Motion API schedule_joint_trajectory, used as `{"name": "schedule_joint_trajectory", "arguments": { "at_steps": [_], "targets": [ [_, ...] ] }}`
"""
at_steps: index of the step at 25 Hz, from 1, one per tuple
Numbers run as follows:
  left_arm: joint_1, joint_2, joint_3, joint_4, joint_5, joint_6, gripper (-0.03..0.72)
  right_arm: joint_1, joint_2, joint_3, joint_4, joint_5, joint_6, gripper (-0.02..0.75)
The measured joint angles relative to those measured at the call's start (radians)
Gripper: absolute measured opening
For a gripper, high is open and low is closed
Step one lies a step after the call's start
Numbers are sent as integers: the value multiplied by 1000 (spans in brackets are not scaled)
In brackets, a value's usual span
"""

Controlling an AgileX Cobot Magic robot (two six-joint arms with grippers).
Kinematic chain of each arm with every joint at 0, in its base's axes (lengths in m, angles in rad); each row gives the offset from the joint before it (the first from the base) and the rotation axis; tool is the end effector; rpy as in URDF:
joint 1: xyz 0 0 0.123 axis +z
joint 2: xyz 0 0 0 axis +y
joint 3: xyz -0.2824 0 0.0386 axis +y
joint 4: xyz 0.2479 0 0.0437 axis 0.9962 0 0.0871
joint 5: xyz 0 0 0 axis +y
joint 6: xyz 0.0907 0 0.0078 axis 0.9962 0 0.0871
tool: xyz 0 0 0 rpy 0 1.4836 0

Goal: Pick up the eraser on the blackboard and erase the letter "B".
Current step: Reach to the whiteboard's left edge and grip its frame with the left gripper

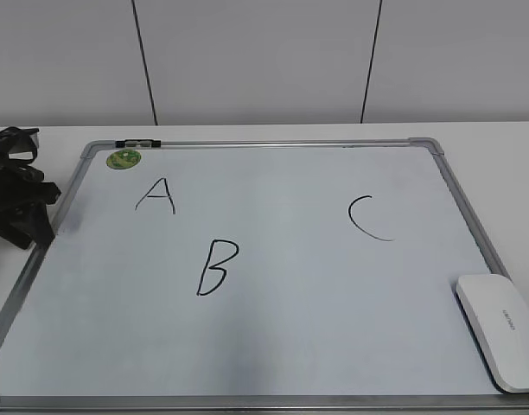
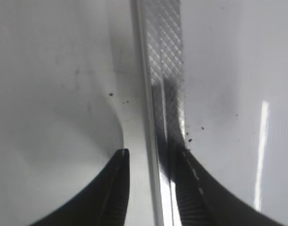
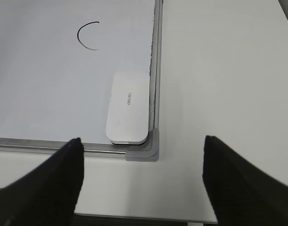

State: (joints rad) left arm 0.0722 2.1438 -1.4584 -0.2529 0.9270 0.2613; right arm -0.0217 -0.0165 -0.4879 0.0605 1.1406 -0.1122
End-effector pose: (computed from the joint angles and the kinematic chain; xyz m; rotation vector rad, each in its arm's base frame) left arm 0.4107 0.0114 0.1273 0.0631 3.0477 -0.2985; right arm -0.0095 0.0052 0.2675 -0.1017 2.1157 -0.0064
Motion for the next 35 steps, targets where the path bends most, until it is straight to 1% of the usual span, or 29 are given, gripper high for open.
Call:
{"name": "schedule_joint_trajectory", "arguments": {
  "at_steps": [5, 14, 35],
  "targets": [
    [0, 0, 0, -2, 2, 0, 186, 0, 0, 0, 0, 0, 0, 587],
    [0, 0, -1, -6, 8, 0, 136, 0, 0, 0, 0, 0, 0, 587],
    [-4, 0, -1, -8, 10, 0, 118, 0, 0, 0, 0, 0, 0, 587]
  ]
}}
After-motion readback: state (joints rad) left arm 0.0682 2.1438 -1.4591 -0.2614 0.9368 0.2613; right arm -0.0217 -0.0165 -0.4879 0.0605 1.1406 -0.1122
